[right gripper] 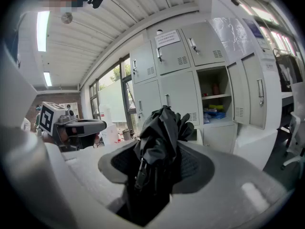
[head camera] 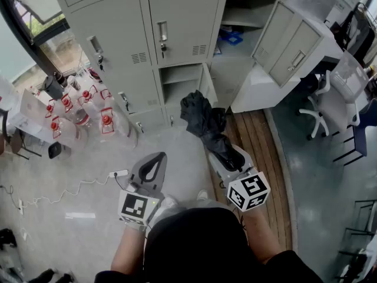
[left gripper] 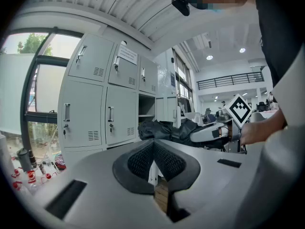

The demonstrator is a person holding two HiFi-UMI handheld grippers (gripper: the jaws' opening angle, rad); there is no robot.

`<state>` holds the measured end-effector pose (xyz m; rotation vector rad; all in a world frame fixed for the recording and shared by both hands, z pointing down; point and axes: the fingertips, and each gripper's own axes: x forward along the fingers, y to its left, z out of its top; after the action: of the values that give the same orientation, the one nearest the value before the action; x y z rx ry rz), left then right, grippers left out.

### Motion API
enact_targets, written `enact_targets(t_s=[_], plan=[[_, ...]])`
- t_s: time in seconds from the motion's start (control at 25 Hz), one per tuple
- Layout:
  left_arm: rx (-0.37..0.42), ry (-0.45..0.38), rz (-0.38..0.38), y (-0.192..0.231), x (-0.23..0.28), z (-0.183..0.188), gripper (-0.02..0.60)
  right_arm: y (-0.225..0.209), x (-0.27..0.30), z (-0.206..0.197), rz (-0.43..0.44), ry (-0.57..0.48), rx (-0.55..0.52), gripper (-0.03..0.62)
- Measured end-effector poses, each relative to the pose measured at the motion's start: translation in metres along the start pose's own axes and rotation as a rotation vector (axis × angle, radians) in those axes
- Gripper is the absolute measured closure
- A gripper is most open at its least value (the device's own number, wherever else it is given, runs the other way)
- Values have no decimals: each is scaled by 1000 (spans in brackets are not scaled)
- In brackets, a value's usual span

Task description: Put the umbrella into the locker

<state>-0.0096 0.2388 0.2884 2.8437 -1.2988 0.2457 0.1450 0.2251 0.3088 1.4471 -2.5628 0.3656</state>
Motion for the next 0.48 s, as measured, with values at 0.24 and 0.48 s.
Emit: enact_targets(t_s=[0.24,0.48], plan=[[-40,8,12,-7,3,4,571,-2,-2,2,12,-7,-15,388],[-89,28,32,-14,14,8,571,-18,-3,5,17,-25,16,385]])
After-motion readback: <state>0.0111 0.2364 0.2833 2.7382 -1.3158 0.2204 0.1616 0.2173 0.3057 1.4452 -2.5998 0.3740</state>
